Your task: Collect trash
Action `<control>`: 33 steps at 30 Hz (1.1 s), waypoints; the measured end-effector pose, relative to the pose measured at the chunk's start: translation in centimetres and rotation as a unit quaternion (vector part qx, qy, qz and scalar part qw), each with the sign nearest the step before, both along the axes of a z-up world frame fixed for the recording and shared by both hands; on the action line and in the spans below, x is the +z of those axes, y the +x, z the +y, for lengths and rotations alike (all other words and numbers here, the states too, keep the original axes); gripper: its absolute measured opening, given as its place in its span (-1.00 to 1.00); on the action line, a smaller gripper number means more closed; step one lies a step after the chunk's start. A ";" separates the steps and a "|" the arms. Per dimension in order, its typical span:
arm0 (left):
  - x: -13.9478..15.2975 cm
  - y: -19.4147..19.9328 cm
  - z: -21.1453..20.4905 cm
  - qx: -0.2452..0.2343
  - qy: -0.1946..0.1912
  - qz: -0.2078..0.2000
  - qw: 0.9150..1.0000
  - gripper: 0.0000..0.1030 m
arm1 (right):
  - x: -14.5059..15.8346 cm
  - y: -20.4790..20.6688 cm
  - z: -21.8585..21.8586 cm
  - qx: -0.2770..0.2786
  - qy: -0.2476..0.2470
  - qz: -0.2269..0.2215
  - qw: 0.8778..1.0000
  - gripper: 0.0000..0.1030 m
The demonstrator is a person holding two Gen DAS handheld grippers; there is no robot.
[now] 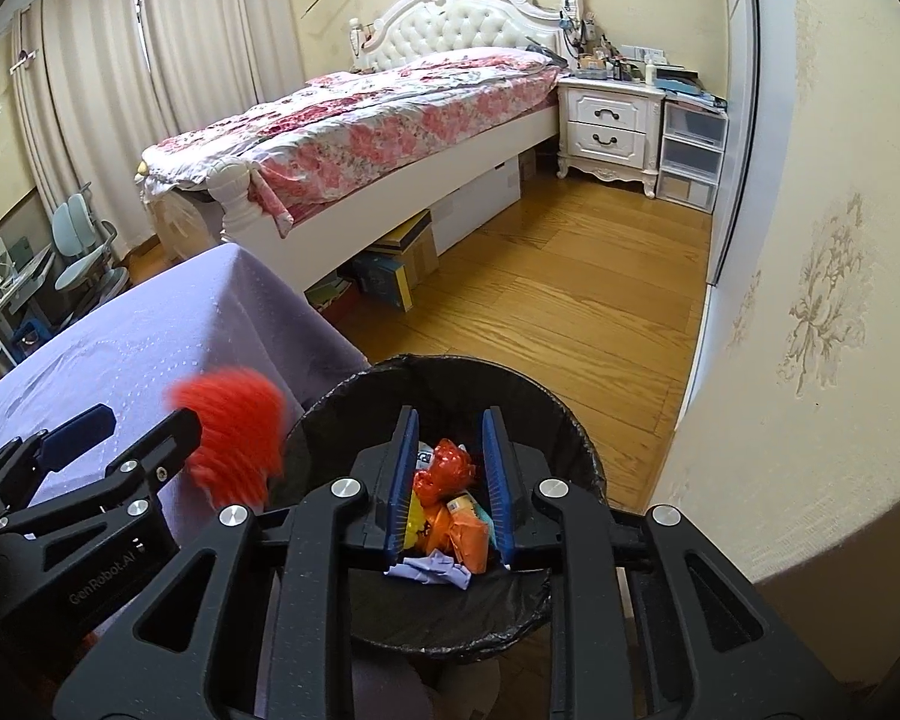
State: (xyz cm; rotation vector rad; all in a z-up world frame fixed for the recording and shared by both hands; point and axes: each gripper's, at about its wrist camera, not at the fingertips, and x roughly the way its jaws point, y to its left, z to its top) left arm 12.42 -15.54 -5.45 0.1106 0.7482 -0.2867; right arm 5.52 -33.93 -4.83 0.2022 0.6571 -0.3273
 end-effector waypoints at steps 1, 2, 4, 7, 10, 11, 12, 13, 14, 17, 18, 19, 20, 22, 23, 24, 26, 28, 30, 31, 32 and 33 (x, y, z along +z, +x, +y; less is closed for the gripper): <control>0.0 -0.1 -0.1 -0.001 0.001 0.000 1.000 0.51 | 0.1 0.0 -0.1 -0.003 -0.001 -0.001 1.000 -0.47; 0.1 -0.1 -0.1 -0.002 0.002 -0.001 1.000 0.51 | 0.0 -0.2 -0.1 -0.004 -0.002 -0.002 1.000 -0.45; 0.2 -0.2 -0.2 -0.002 0.002 -0.003 1.000 0.51 | 0.0 -0.4 0.0 -0.007 -0.005 -0.003 1.000 -0.36; 0.5 -0.2 -0.1 -0.002 -0.003 -0.002 1.000 0.51 | 0.2 -0.8 0.0 -0.012 -0.007 -0.006 1.000 -0.22; 0.9 -0.5 0.3 0.001 -0.009 -0.004 1.000 0.52 | 0.3 -1.0 -0.1 -0.013 -0.006 -0.005 1.000 -0.09; 1.1 -0.7 0.5 0.002 -0.011 -0.005 1.000 0.53 | 0.5 -1.2 0.0 -0.012 -0.007 -0.005 1.000 -0.02; 1.3 -0.9 0.6 0.004 -0.013 -0.006 1.000 0.53 | 0.6 -1.3 0.0 -0.012 -0.008 -0.005 1.000 0.02; 1.4 -1.0 0.8 0.005 -0.014 -0.007 1.000 0.53 | 0.7 -1.5 0.0 -0.012 -0.009 -0.005 1.000 0.08; 1.6 -1.2 1.0 0.006 -0.015 -0.009 1.000 0.53 | 0.9 -1.8 0.1 -0.013 -0.013 -0.004 1.000 0.17; 2.0 -1.8 1.6 0.012 -0.017 -0.013 1.000 0.55 | 1.3 -2.4 0.9 -0.015 -0.020 -0.003 1.000 0.42; 2.1 -1.8 1.8 0.014 -0.016 -0.014 1.000 0.57 | 1.4 -2.4 0.9 -0.015 -0.020 -0.004 1.000 0.48; 2.3 -2.0 2.0 0.019 -0.015 -0.017 1.000 0.58 | 1.4 -2.4 1.2 -0.015 -0.022 -0.004 1.000 0.56; 2.4 -2.2 2.2 0.023 -0.015 -0.018 0.999 0.59 | 1.6 -2.7 1.6 -0.015 -0.027 -0.007 0.999 0.59; 2.8 -2.5 2.7 0.029 -0.015 -0.019 0.999 0.62 | 1.7 -3.0 1.9 -0.016 -0.030 -0.009 0.999 0.68; 2.9 -2.7 3.0 0.032 -0.014 -0.020 0.999 0.62 | 1.8 -3.3 2.2 -0.017 -0.033 -0.012 0.999 0.75; 3.1 -2.9 3.3 0.036 -0.013 -0.022 0.999 0.64 | 1.7 -3.4 2.4 -0.017 -0.033 -0.012 0.999 0.76; 3.4 -3.2 3.8 0.041 -0.011 -0.026 0.999 0.66 | 1.9 -3.7 2.8 -0.014 -0.032 -0.013 0.999 0.78; 3.8 -3.7 4.3 0.046 -0.006 -0.031 0.998 0.68 | 2.2 -3.9 2.8 -0.011 -0.029 -0.015 0.999 0.81; 4.2 -4.2 4.7 0.052 -0.003 -0.038 0.998 0.69 | 2.9 -4.5 3.4 -0.006 -0.031 -0.021 0.999 0.82; 4.4 -4.4 4.9 0.055 -0.002 -0.041 0.998 0.70 | 2.8 -4.6 3.5 -0.006 -0.031 -0.020 0.999 0.82; 4.6 -4.7 5.2 0.057 -0.001 -0.043 0.997 0.71 | 3.1 -4.8 3.8 -0.004 -0.032 -0.023 0.999 0.82; 4.8 -5.0 5.5 0.060 0.000 -0.047 0.997 0.72 | 3.3 -5.2 4.2 -0.001 -0.033 -0.027 0.999 0.82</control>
